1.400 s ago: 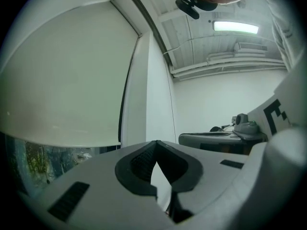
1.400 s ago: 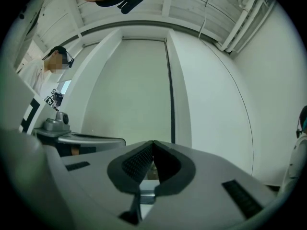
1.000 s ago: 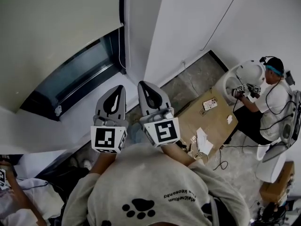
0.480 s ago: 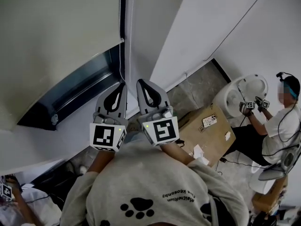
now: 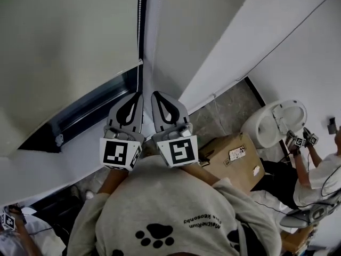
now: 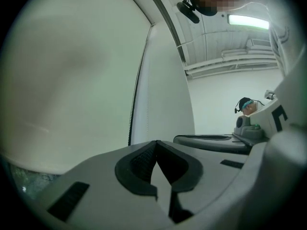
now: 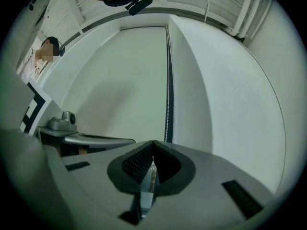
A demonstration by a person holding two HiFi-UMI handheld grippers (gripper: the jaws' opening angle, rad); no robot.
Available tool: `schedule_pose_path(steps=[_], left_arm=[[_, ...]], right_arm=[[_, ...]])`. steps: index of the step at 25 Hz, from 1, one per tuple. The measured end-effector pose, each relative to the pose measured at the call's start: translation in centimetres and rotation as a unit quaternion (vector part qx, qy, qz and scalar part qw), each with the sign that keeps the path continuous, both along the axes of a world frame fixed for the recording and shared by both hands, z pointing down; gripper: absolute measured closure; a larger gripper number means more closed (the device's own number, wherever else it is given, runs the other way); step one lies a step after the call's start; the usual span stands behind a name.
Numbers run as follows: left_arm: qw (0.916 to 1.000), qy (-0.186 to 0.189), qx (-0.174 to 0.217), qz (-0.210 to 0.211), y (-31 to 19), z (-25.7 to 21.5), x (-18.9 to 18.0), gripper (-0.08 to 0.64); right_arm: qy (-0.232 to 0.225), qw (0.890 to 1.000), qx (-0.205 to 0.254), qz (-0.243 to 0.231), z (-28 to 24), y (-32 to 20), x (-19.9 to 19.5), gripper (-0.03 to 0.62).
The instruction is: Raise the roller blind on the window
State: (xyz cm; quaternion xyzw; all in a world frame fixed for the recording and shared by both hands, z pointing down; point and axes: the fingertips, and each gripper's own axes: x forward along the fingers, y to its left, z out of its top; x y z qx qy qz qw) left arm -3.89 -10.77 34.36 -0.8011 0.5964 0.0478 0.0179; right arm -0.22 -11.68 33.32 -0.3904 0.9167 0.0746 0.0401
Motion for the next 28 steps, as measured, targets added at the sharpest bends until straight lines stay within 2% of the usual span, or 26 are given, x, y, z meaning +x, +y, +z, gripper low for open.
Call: schedule_pose_path(steps=[9, 24, 25, 27, 28], left_arm=[[0.9997, -0.005, -0.009, 0.022, -2.7, 0.4, -0.4, 0.552], [0.9931, -0.028, -0.020, 0.112, -6.6, -0.6, -0.7, 0.550], [0.9925, -0.029, -0.021, 0.117, -6.9, -0.5, -0.6, 0.545], [0.9909, -0.031, -0.026, 0.128, -7.5, -0.4, -0.5, 0.465], [0.9900, -0.031, -0.029, 0.134, -7.9, -0.2, -0.4, 0.456]], right_arm=[[-0.001, 1.000, -0.016, 0.006, 0.8, -1.9, -0.9, 0.583], [0.003, 0.996, -0.035, 0.086, 0.4, -4.0, -0.7, 0.583], [0.004, 0.995, -0.034, 0.090, 0.4, -4.1, -0.8, 0.583], [0.008, 0.995, -0.033, 0.096, 0.5, -4.5, -0.9, 0.583], [0.010, 0.994, -0.032, 0.099, 0.5, -4.8, -0.9, 0.583]])
